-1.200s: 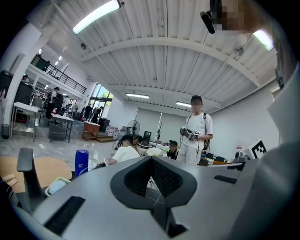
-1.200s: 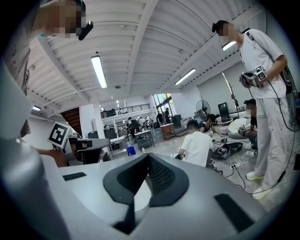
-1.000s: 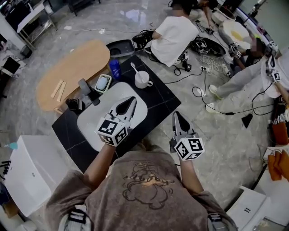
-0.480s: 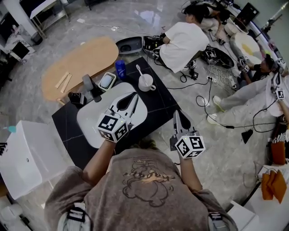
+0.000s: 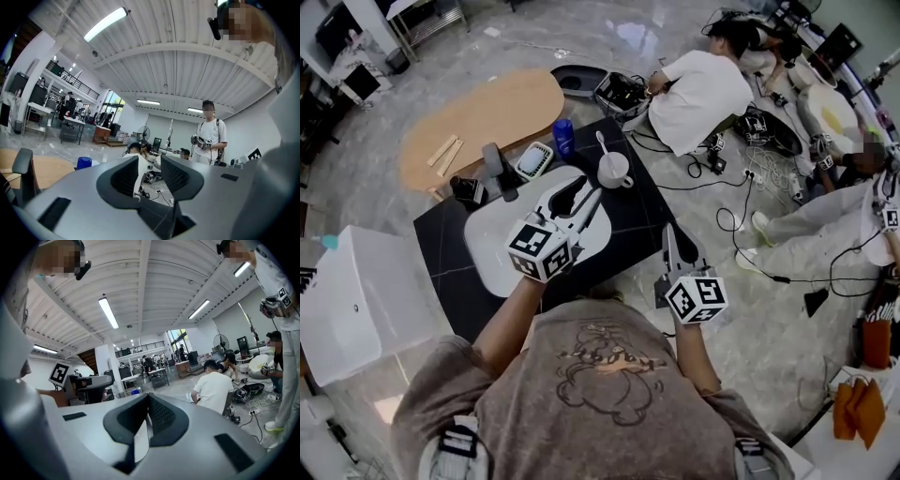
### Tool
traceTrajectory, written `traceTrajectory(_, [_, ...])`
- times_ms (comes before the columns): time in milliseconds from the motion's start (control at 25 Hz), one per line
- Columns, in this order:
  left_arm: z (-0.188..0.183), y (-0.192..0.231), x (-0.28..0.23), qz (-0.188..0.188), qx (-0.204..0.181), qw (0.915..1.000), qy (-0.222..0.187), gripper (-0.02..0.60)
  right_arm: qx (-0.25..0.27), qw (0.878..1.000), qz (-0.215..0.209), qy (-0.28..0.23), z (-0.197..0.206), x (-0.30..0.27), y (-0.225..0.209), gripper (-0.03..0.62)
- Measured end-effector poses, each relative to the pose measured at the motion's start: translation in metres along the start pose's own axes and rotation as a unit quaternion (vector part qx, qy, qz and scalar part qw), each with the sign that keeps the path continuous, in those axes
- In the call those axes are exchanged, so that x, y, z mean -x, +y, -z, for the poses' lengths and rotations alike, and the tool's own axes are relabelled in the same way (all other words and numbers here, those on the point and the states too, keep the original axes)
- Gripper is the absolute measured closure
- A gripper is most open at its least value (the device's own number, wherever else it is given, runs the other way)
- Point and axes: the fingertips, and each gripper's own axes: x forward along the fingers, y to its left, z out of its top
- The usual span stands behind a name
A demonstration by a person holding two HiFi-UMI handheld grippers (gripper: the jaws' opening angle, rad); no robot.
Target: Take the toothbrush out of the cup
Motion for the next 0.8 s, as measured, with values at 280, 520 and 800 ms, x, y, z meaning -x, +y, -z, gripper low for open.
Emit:
traceTrajectory(280, [-0.001,0.003,-0.022,0.001,-0.001,1.0,0.006,0.29,-0.002,1.0,-0.009,0.008,-0.001,0.0,-0.01,0.589])
traceTrajectory(520, [0.007,0.027,-0.048,-0.016,0.0,0.9997,0.019,0.281,-0.005,1.0,-0.014,0.015,0.004,-0.002,-0.014,0.591])
traceTrajectory(800, [0.046,0.063,-0.087,-0.041,0.004,0.9976,0.055,0.281,-0.007,1.0,-0.012,0.022,0.007,0.002,-0.022,0.589])
